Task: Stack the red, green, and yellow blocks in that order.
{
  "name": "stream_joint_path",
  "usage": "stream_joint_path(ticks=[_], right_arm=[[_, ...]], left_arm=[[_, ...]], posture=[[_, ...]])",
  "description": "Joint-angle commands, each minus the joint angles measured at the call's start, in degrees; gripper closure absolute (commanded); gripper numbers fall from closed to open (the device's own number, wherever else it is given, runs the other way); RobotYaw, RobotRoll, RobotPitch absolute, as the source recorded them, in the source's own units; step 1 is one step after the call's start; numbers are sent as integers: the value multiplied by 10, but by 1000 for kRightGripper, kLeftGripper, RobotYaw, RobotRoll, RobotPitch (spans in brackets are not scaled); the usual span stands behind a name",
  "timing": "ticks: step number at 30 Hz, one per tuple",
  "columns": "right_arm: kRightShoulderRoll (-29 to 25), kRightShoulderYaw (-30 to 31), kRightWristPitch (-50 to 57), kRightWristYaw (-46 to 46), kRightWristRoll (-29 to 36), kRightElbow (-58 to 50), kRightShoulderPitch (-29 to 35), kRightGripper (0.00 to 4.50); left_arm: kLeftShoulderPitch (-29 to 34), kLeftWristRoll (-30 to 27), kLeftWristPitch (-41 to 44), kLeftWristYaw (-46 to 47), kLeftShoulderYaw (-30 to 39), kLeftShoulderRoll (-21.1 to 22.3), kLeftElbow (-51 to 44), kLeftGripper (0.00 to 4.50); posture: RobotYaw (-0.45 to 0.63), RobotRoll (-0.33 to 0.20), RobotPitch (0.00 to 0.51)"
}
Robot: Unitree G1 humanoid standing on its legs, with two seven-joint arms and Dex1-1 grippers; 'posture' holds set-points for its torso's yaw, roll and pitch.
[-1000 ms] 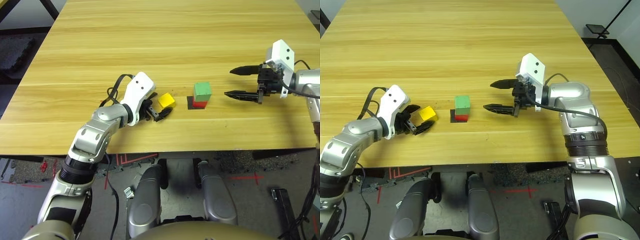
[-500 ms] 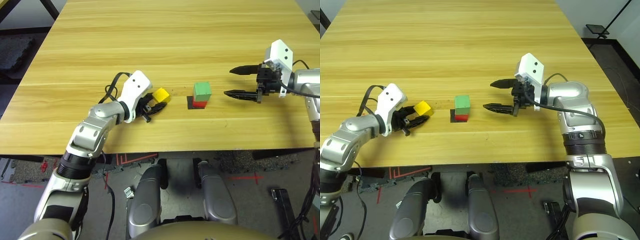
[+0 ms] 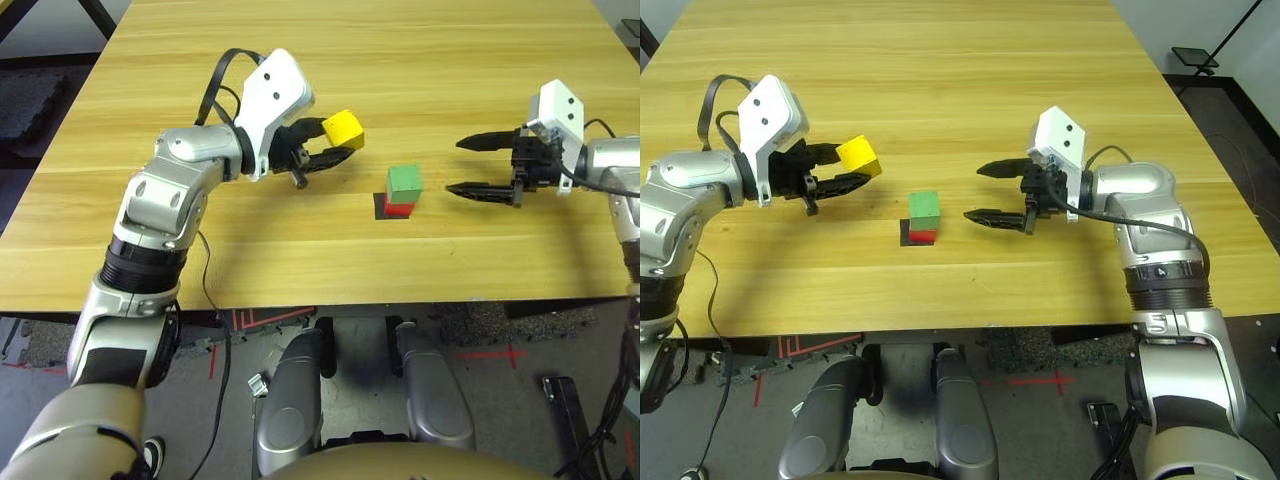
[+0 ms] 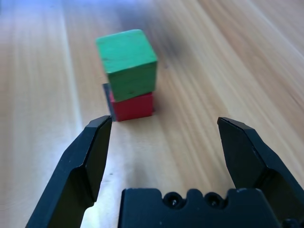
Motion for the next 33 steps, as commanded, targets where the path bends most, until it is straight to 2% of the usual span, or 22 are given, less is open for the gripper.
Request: stream_joint_path(ticks=[1, 11, 18, 27, 33], right_arm=[[-20, -3, 19, 14, 17, -37, 18, 0], [-44, -14, 58, 15, 50, -95, 44, 0], [-59, -19, 69, 11, 64, -114, 57, 0], [-65, -21, 71, 7, 67, -120, 65, 0], [-62, -19, 69, 4, 64, -115, 62, 0]], left_arm=[[-10, -15, 20, -21, -13, -2, -19, 2563], [-20, -23, 52, -77, -70, 0, -58, 2563], [-35, -10, 52, -59, -88, -36, -31, 2563], [-57, 17, 19, -54, -92, -57, 22, 2563], [-65, 17, 32, -55, -100, -76, 16, 2563]], posture=[[226, 105, 250], [208, 120, 254], [192, 120, 260], [177, 113, 258], [176, 115, 260]])
